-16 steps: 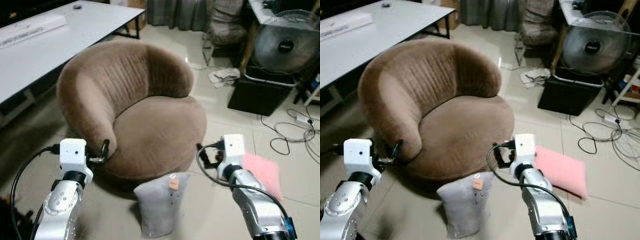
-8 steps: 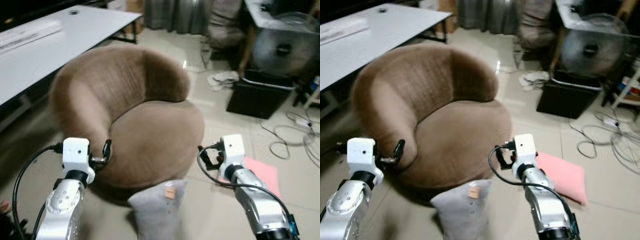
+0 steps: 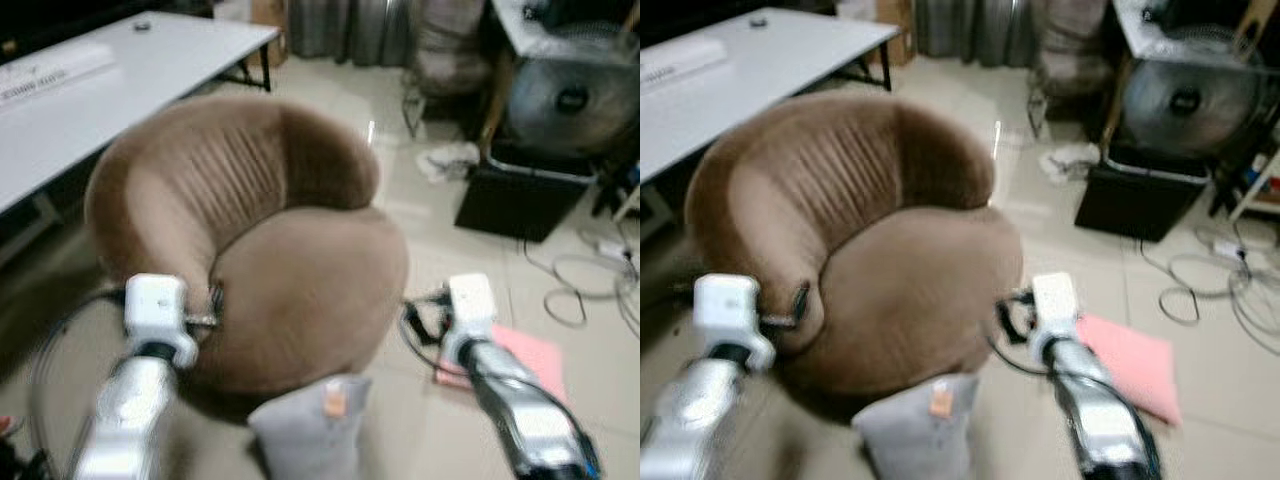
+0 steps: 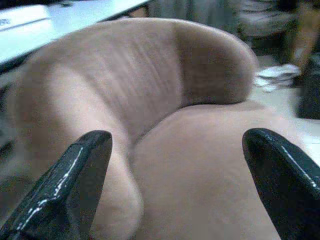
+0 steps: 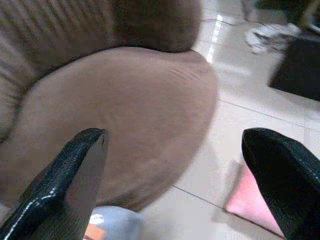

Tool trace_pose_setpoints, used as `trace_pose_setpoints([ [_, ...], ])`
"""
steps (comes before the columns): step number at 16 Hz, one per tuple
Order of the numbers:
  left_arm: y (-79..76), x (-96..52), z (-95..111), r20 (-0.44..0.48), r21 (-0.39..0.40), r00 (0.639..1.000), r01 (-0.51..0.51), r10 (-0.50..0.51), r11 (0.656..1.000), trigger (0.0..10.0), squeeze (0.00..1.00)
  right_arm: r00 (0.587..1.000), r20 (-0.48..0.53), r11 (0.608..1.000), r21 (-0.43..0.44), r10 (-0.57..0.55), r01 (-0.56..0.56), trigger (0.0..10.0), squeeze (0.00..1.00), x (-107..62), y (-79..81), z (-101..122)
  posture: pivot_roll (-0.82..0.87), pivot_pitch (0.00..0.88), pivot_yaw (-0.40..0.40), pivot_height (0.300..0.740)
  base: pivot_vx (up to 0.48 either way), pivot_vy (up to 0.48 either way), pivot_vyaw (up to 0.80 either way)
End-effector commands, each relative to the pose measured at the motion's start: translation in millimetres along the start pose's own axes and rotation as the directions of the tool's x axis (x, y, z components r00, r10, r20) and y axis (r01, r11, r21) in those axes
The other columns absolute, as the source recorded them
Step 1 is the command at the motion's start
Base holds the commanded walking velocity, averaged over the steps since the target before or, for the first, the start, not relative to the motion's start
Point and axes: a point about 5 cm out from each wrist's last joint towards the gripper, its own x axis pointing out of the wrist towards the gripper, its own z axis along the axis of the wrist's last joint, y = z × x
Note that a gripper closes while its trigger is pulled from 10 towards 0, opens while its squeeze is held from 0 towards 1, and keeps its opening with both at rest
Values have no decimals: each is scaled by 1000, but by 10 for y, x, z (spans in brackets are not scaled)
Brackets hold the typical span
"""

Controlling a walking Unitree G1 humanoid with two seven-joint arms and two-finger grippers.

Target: Move the pillow to the sofa from floor

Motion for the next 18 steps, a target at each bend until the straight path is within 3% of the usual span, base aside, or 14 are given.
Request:
trace_pose_setpoints([
  [1,72,-2,19,0,22,1000,-25,25,999,10000,0,1000,15,1000,5,12,-12,10000,0,13,28,48,82,0,-2,740,0,0,0],
  [18,74,56,53,-6,64,1000,14,-14,998,10000,0,1000,-4,1000,30,2,-2,10000,0,2,53,31,78,0,4,740,0,0,0],
])
